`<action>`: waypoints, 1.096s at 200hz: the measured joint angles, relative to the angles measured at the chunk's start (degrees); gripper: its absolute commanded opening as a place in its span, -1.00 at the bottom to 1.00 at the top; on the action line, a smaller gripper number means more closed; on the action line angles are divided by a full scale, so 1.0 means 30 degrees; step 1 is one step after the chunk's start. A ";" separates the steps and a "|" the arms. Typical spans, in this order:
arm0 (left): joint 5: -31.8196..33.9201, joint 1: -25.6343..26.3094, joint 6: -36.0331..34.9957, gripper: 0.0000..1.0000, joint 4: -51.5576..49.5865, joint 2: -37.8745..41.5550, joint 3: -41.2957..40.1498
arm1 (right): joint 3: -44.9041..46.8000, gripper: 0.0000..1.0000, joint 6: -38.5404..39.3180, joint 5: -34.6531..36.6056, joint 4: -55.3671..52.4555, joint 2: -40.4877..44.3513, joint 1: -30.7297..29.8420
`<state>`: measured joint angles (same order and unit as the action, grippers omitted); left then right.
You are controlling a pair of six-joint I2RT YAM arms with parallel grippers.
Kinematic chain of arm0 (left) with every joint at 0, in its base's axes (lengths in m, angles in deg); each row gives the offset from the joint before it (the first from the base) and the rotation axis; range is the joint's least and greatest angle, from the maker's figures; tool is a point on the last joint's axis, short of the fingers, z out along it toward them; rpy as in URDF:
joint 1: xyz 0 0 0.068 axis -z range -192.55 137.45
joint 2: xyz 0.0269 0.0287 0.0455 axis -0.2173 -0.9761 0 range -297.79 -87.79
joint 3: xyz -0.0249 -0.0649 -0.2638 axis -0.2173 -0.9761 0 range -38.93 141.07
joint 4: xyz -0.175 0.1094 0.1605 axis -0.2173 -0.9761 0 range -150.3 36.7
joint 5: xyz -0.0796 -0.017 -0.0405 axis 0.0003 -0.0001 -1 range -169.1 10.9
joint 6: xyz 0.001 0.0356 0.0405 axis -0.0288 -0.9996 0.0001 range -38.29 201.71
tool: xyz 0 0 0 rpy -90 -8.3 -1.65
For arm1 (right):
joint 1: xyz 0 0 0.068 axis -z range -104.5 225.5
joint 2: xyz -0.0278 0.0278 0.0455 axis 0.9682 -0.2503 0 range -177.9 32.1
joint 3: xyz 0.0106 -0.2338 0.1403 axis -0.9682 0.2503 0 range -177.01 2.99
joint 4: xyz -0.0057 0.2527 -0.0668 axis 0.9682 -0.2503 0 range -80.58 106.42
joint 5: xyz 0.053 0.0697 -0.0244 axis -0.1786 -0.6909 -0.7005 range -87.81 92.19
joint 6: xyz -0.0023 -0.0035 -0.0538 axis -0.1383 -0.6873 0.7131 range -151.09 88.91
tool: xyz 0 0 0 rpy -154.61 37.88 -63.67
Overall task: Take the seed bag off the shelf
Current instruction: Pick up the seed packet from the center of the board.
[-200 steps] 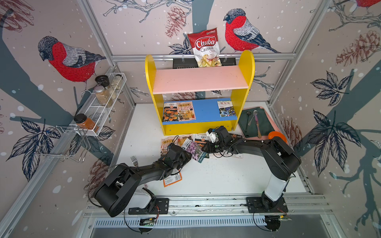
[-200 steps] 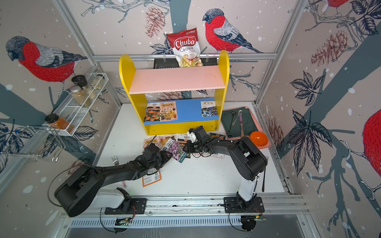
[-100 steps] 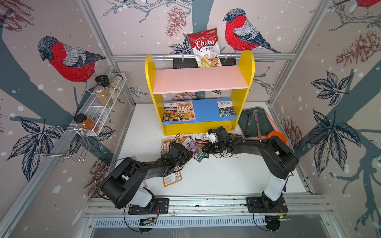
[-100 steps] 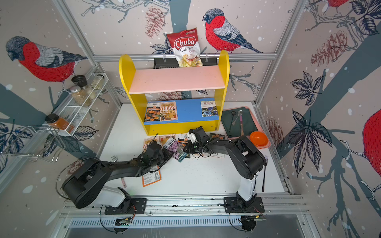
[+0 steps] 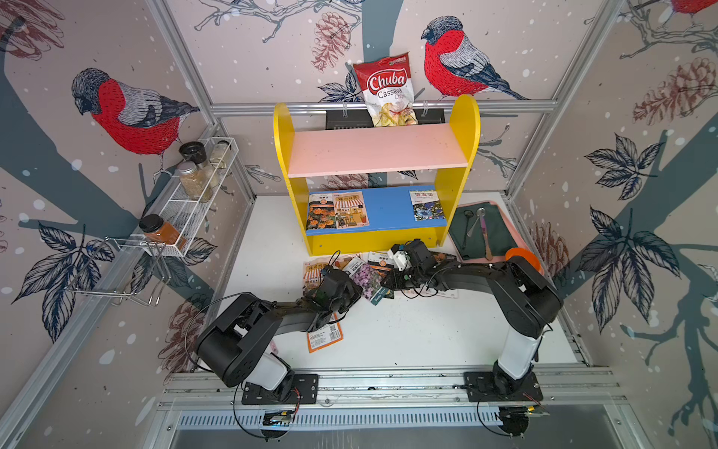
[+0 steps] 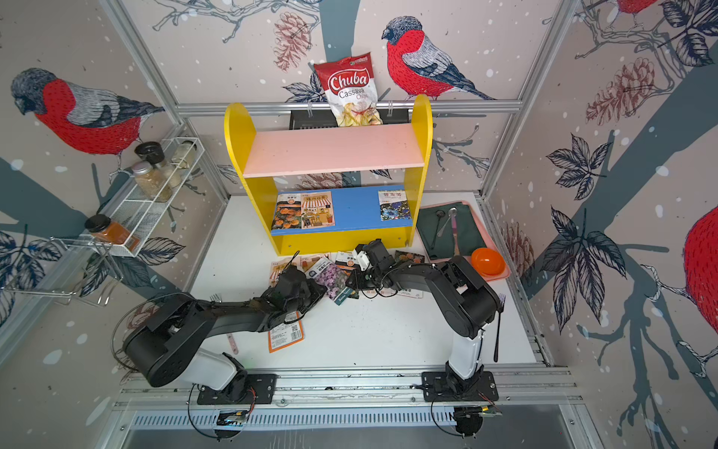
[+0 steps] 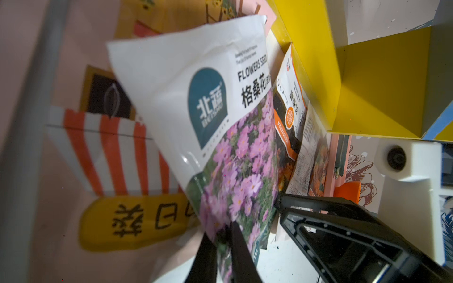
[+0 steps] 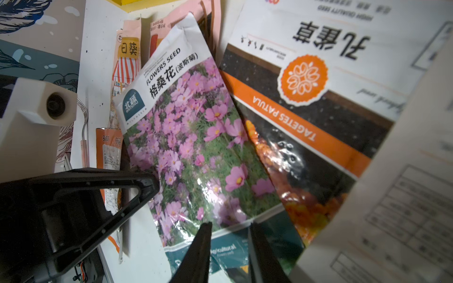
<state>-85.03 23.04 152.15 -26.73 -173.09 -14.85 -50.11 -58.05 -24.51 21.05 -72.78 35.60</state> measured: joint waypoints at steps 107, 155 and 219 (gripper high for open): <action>0.0066 -0.0153 -0.0525 -1.00 -0.0138 0.0503 0.0357 | 0.0109 0.29 -0.0007 -0.0153 0.0153 0.0495 0.0211; -0.0051 -0.0408 -0.1741 -1.00 -0.1027 0.1851 0.0882 | 0.0255 0.64 0.0000 -0.0488 0.0430 0.1661 0.0437; -0.1661 -0.0568 -0.3927 -1.00 -0.2769 0.4335 0.1093 | 0.1137 0.75 0.0342 -0.1603 0.0503 0.3351 0.0554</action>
<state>-90.02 21.34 140.37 -35.04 -160.09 -11.57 -46.70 -57.02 -29.32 22.55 -62.73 37.26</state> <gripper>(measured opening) 0.057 0.873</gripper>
